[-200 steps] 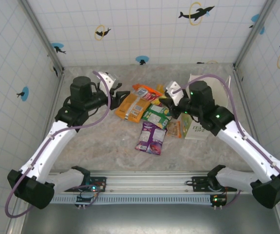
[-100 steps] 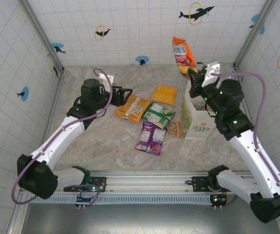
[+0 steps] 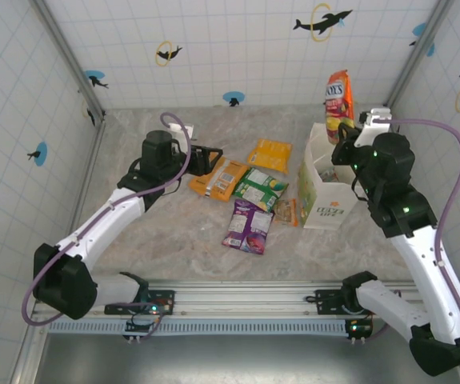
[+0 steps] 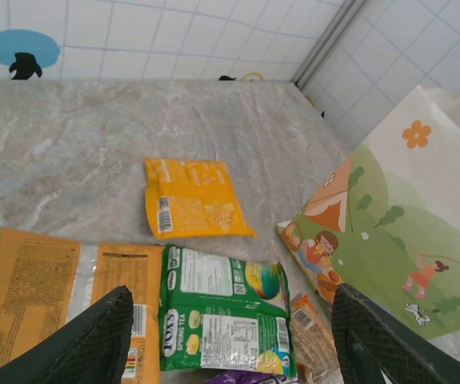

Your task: Place the snacks into the paper bag

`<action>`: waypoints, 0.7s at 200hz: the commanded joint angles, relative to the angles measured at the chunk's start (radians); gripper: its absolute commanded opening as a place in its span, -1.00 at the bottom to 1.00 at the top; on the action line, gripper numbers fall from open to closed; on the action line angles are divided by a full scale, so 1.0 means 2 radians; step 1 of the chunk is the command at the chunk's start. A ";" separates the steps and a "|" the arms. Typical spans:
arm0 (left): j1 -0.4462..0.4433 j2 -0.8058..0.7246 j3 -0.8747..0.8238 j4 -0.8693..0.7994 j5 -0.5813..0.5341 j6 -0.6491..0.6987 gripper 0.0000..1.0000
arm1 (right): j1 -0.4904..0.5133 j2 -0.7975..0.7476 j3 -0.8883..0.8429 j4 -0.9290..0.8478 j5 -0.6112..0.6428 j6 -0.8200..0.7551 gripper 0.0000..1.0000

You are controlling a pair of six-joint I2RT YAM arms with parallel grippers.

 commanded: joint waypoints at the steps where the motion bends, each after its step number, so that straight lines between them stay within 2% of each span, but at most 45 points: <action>1: -0.006 0.007 0.009 0.012 0.008 -0.007 0.32 | -0.002 -0.015 0.011 -0.001 0.001 0.021 -1.00; 40: -0.007 0.006 0.009 0.012 0.007 -0.006 0.32 | -0.003 -0.005 0.010 0.067 -0.100 0.030 -1.00; 80: -0.007 -0.003 0.005 0.008 0.001 -0.003 0.32 | -0.008 0.023 0.031 0.136 -0.161 0.045 -1.00; 105: -0.007 -0.008 0.005 0.003 -0.003 0.003 0.32 | -0.016 0.034 0.045 0.160 -0.174 0.053 -1.00; 140: -0.007 -0.010 0.003 0.003 -0.006 0.004 0.33 | -0.042 0.032 0.069 0.149 -0.167 0.053 -1.00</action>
